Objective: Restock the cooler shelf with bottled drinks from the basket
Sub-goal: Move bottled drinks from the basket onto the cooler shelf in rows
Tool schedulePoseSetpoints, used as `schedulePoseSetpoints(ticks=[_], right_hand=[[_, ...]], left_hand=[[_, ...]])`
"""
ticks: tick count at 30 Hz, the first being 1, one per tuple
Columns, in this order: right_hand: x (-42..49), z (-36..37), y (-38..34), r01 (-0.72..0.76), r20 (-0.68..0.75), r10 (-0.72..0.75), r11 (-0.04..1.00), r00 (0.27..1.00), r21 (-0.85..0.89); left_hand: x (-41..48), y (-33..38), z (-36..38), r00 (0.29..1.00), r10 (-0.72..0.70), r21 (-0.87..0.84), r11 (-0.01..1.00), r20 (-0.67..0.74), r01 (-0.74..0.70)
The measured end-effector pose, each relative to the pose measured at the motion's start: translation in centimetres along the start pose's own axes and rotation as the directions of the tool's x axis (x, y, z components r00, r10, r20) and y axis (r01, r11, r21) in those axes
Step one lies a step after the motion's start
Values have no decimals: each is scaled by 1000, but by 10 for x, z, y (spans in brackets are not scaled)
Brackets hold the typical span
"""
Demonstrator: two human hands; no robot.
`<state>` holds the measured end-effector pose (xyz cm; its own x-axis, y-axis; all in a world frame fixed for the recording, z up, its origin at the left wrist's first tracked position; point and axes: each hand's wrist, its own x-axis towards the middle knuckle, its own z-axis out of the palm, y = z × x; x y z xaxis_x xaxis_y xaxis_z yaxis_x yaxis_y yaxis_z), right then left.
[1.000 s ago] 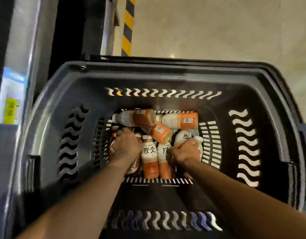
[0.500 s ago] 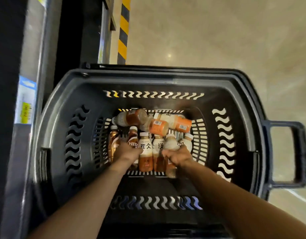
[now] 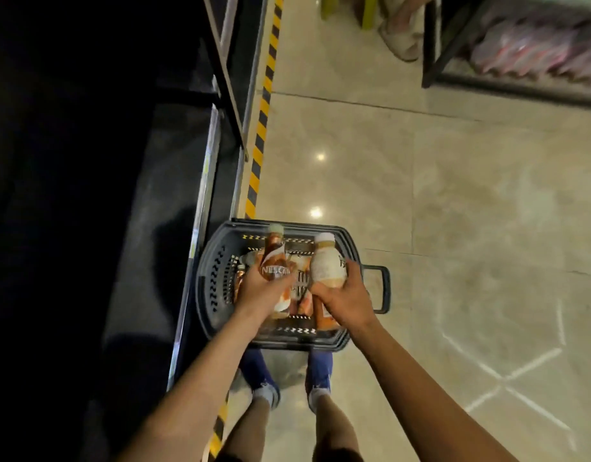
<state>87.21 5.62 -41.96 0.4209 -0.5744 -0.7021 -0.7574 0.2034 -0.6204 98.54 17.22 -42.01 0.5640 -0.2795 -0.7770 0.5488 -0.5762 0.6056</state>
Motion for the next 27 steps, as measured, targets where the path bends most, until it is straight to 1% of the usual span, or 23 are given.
schedulePoseSetpoints(ticks=[4, 8, 12, 16, 18, 20, 22, 24, 27], right_hand=[[-101, -45, -73, 157, -1, -157, 984, 988, 86], [-178, -76, -114, 290, -6, -292, 947, 956, 141], [-228, -100, -139, 407, 7, -415, 896, 910, 178], [-264, -115, -161, 491, 102, -517, 848, 850, 200], [-283, -114, -176, 535, 186, -575, 814, 797, 227], [-307, -108, -191, 588, 272, -634, 773, 724, 238], [-335, -98, -202, 638, 352, -687, 725, 636, 262], [-367, -86, -207, 680, 428, -727, 673, 537, 292], [-418, -69, -208, 715, 537, -751, 610, 385, 341]], left_hand=[[-119, 69, -26, 995, 103, -69, 992, -3, -103], [-220, 111, -44, 976, 204, -164, 963, -82, -215], [-298, 124, -53, 930, 301, -206, 916, -212, -344], [-363, 120, -57, 879, 331, -289, 853, -343, -434], [-395, 116, -64, 843, 340, -324, 811, -418, -487], [-428, 111, -74, 776, 363, -285, 781, -516, -555], [-461, 102, -86, 691, 352, -265, 739, -631, -619], [-494, 89, -97, 618, 297, -266, 708, -728, -654], [-540, 63, -107, 532, 238, -249, 683, -813, -687]])
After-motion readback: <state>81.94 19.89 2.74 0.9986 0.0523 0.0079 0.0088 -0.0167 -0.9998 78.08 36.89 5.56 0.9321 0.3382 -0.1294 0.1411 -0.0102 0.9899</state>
